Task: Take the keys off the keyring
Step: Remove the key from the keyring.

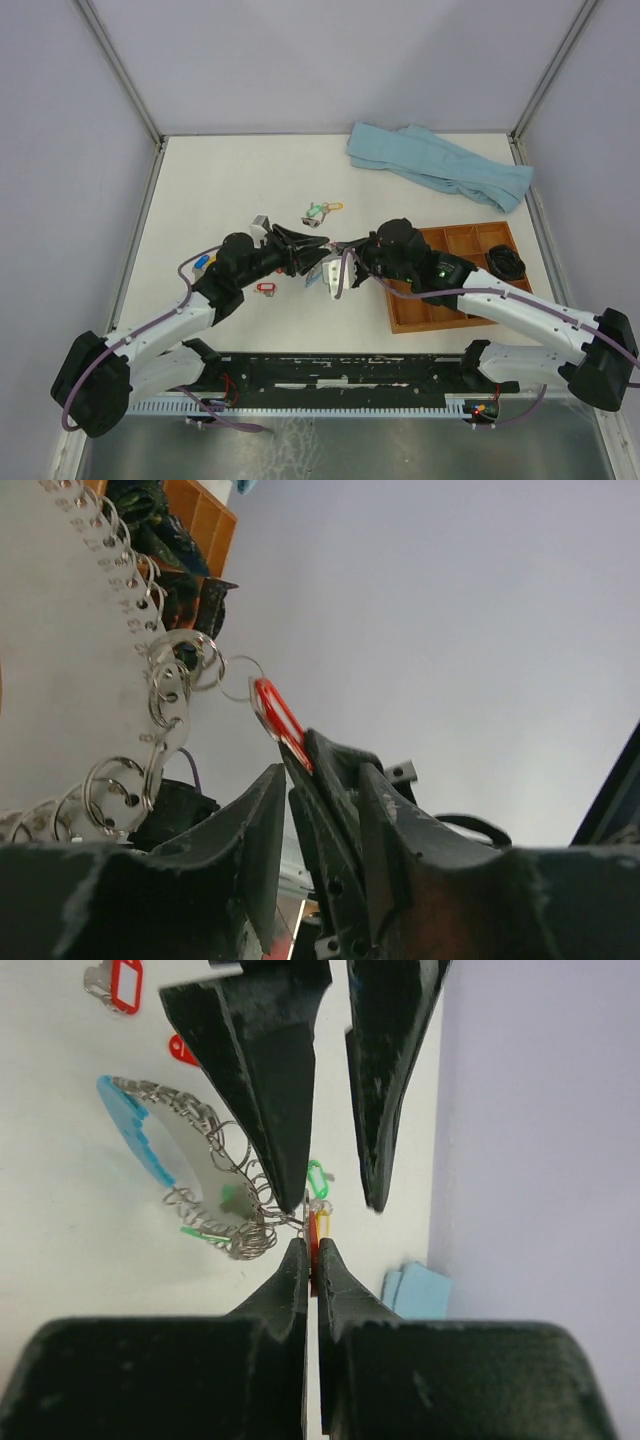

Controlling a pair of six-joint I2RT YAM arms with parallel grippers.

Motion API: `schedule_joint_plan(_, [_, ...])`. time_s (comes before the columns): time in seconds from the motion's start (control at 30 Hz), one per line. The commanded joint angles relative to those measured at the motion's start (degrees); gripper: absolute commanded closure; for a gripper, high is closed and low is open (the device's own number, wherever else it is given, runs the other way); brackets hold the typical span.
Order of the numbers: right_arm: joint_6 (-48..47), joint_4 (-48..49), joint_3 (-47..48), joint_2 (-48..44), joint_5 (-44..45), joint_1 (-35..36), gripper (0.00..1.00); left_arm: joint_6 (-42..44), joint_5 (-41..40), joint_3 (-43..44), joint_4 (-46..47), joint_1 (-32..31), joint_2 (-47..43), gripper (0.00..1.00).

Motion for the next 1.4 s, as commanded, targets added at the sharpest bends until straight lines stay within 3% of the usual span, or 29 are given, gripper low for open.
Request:
schedule_joint_plan(0.0, [6.54, -3.67, 6.11, -0.57, -4.17, -2.54, 0.99, 6.92, 0.03, -4.11, 8.44, 0.12, -5.97, 0.56])
schedule_joint_plan(0.17, [11.24, -9.16, 10.05, 0.39, -9.63, -5.62, 0.99, 20.09, 0.96, -5.64, 8.66, 0.80, -11.65, 0.51])
schedule_joint_plan(0.33, [13.48, -16.07, 14.08, 1.06, -16.30, -8.41, 0.99, 50.05, -0.95, -5.19, 5.56, 0.83, -18.82, 0.49])
schedule_joint_plan(0.5, [13.57, -21.61, 17.19, 2.19, -20.99, -9.56, 0.99, 71.45, -2.44, -12.36, 18.39, 0.76, -23.42, 0.48])
schedule_joint_plan(0.57, [13.63, -23.43, 18.43, 2.80, -22.58, -9.86, 0.99, 74.62, -2.68, -14.48, 23.73, 0.74, -21.68, 0.49])
schedule_joint_plan(0.77, [14.57, -28.09, 21.58, 4.25, -27.07, -11.55, 0.99, 78.42, -0.29, -13.29, 27.93, 0.36, -11.91, 0.50])
schedule_joint_plan(0.93, [15.37, -30.13, 23.05, 5.19, -29.87, -12.99, 0.99, 78.02, -2.41, -12.37, 29.04, -0.65, -5.70, 0.69])
schedule_joint_plan(1.07, [15.62, -30.83, 23.51, 6.05, -30.75, -13.38, 0.99, 78.83, -3.28, -11.35, 30.08, -4.20, -1.25, 0.68])
schedule_joint_plan(1.23, [15.72, -31.71, 23.93, 6.56, -32.22, -14.00, 0.99, 84.33, -10.54, -10.51, 29.79, -12.02, 1.88, 0.66])
schedule_joint_plan(1.37, [15.92, -32.02, 24.13, 6.94, -33.66, -14.71, 0.99, 86.85, -13.86, -10.96, 30.82, -14.35, 2.42, 0.66])
